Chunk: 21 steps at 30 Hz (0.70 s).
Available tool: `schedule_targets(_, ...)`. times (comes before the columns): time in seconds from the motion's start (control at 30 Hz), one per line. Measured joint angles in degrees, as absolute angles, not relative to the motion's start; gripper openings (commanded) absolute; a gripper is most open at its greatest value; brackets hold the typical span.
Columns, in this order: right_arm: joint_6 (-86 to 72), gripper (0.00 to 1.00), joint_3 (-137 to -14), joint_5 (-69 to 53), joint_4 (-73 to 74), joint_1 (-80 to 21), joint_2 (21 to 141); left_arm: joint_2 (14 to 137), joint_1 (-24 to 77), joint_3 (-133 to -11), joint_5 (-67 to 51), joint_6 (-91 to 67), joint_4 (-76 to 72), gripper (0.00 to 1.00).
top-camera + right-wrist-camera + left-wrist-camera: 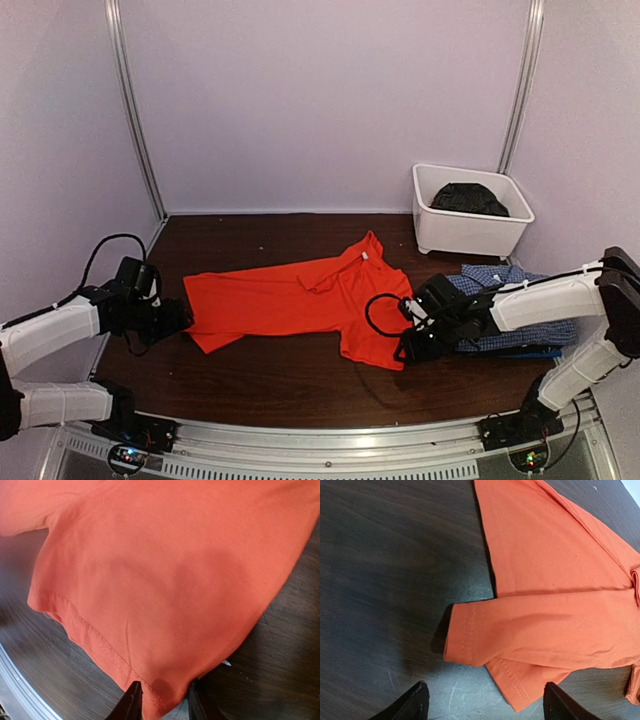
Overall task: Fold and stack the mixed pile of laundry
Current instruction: Pick up the crumpled T-shirt from the center of the board.
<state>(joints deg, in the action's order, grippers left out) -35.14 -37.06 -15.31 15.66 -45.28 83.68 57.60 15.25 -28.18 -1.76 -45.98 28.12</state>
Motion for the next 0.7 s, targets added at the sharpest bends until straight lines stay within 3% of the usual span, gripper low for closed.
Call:
schedule_targets(0.07,-35.7,0.0,-36.3,-15.6,14.4,-45.3,83.7,57.9,15.5,-28.2,-0.7,-46.0,28.3,0.78)
schedule_targets(0.7,-36.4,0.0,-35.7,-16.4,14.0,-44.9,81.3,70.6,15.5,-30.3,1.4,-46.9,22.3,0.61)
